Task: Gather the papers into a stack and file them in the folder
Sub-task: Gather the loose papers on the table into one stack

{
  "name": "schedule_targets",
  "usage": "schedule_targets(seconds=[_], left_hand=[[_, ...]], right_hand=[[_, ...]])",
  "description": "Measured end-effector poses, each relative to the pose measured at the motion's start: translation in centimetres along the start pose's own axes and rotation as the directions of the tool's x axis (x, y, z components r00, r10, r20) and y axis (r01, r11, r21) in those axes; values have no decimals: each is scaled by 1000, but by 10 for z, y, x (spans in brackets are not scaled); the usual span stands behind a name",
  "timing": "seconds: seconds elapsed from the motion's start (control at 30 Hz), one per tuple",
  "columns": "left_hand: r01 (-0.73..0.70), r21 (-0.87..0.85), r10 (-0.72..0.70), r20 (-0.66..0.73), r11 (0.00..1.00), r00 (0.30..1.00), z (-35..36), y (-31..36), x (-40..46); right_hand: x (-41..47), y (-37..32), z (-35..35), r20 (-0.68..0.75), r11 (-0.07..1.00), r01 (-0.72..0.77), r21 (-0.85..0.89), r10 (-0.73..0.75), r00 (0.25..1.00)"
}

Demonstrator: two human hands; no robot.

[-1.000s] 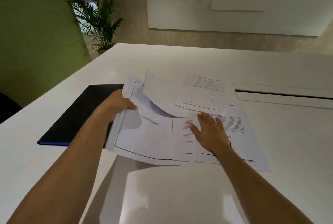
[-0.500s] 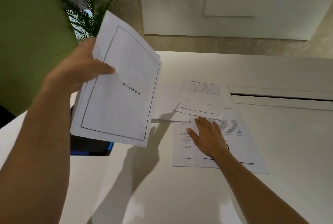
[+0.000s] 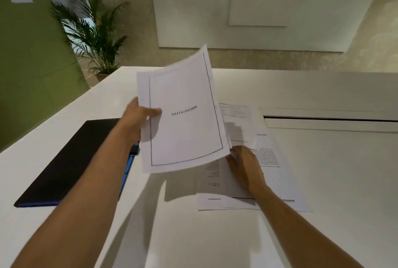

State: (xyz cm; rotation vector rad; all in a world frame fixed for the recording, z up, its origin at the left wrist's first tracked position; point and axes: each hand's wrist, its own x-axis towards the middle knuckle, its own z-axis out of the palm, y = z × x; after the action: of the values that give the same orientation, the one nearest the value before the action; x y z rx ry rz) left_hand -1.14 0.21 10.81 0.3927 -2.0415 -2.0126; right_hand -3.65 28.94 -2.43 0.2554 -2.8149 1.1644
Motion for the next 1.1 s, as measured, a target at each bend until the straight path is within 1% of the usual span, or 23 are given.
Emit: schedule_targets(seconds=[0.07,0.13,0.17,0.2,0.23,0.27,0.37,0.43,0.53,0.67,0.77,0.93,1.1], left_hand=[[101,15,-101,23,995,995,10,-32,12],[216,32,-217,14,976,976,14,-66,25],[256,59,-257,-2,965,967,14,-81,29],[269,93,-268,-27,959,963,12,-101,39],[270,126,-267,-40,955,963,10,-120,47],[274,150,-268,-58,950,962,12,-123,45],[246,183,-233,-87,952,969,24,-112,26],[208,214,-191,-99,954,977,27,-114,24],[156,229,-139,-86,961,987,29,-115,23],[157,239,-141,-85,958,986,27,-118,25],[143,247,-128,-76,958,989,26,-119,26],[129,250,-113,-81,959,990,28,-118,27],[125,270,-107,-78,955,991,28,-120,28]], right_hand=[[-1,-2,-6,-31,991,-96,97,99,995],[2,3,-9,-147,997,-65,45,71,987],[7,5,-10,-211,999,-39,11,40,977],[13,7,-14,-249,999,-40,-15,35,968],[20,9,-18,-268,996,-75,-54,57,962],[27,10,-22,-272,986,-136,-93,107,956],[45,11,-36,-256,932,-307,-191,255,932],[55,12,-38,-227,902,-360,-237,309,924],[71,7,-36,-174,876,-380,-297,342,923],[84,-4,-31,-151,838,-363,-407,331,932],[93,-7,-30,-129,822,-362,-439,341,931],[99,-16,-28,-110,835,-354,-422,340,934],[102,-19,-27,-108,843,-387,-373,375,921]])
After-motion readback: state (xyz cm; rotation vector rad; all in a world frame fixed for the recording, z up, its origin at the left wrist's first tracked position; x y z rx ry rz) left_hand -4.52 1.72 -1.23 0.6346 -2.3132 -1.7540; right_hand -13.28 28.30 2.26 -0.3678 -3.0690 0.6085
